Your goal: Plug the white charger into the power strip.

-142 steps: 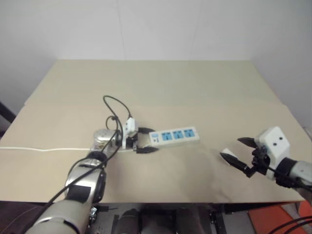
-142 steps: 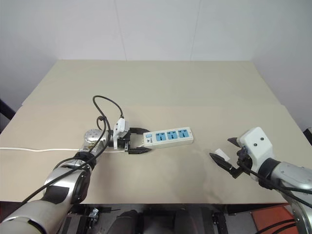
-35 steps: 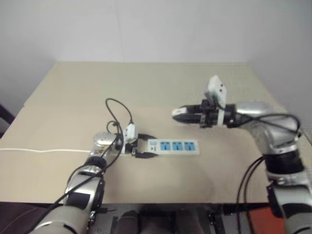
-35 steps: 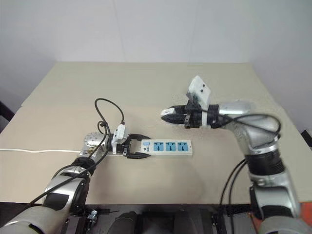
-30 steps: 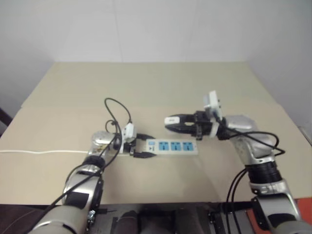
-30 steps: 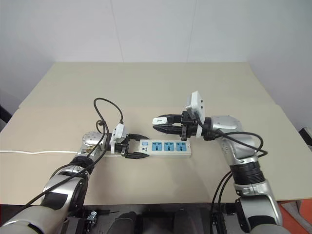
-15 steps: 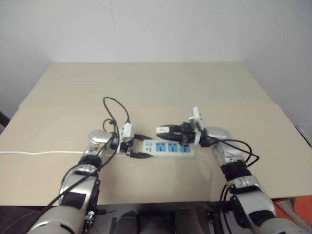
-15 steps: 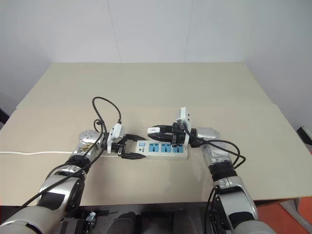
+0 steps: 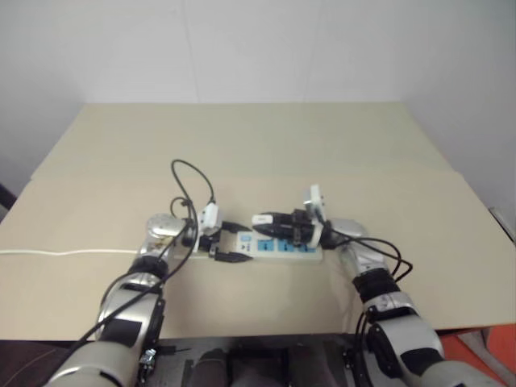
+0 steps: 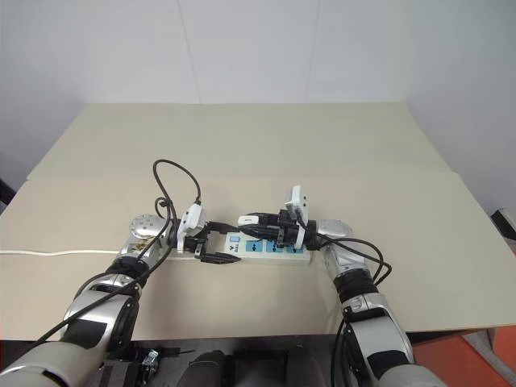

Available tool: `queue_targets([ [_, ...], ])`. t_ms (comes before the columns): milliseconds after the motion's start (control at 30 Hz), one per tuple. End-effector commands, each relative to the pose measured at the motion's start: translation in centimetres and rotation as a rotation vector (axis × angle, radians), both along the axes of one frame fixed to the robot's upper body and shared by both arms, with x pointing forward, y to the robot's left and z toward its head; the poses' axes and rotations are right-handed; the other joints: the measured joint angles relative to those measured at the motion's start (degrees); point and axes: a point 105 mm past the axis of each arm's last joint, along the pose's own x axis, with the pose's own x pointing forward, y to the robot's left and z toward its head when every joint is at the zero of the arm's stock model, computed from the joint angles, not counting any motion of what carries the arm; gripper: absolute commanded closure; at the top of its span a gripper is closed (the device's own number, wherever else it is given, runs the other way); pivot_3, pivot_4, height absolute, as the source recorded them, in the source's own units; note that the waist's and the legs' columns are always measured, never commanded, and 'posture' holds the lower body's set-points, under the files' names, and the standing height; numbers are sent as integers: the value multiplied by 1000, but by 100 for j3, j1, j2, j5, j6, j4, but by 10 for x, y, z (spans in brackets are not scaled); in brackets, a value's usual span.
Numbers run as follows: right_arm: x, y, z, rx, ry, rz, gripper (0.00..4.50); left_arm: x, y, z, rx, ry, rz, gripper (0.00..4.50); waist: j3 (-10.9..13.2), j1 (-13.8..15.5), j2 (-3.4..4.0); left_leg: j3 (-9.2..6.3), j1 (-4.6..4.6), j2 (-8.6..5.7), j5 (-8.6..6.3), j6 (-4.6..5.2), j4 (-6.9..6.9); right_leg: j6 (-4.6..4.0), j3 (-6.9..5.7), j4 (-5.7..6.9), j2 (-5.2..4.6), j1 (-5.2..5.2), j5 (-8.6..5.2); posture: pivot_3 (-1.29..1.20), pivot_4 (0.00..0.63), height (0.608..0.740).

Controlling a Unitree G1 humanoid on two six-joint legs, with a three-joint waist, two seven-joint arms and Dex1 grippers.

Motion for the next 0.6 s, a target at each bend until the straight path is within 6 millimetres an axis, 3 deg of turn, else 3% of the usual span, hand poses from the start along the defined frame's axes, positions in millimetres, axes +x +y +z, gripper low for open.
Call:
queue_targets([
  [33,4,-8,0,-2,-33,-39,3361,-4,7,-8,55,27,-13,1247,0,-1,0,0,1,0,0,0,0,0,0,0,0,0,0,0,150,740],
  [233,2,-12,-13,-48,-27,-37,3361,-2,11,-4,30,40,9,1247,0,-12,0,1,1,0,0,0,0,0,2,1,0,1,0,0,150,740],
  [467,1,-17,-16,17,-25,-54,3361,-3,13,-5,50,39,0,1247,0,-19,0,0,3,0,0,0,0,0,2,0,0,2,0,0,150,740],
  [600,-4,-18,-31,10,-41,-56,3361,-4,12,-6,58,43,-10,1247,-2,-28,-3,-1,6,0,0,0,-1,0,2,0,0,8,0,0,150,740],
])
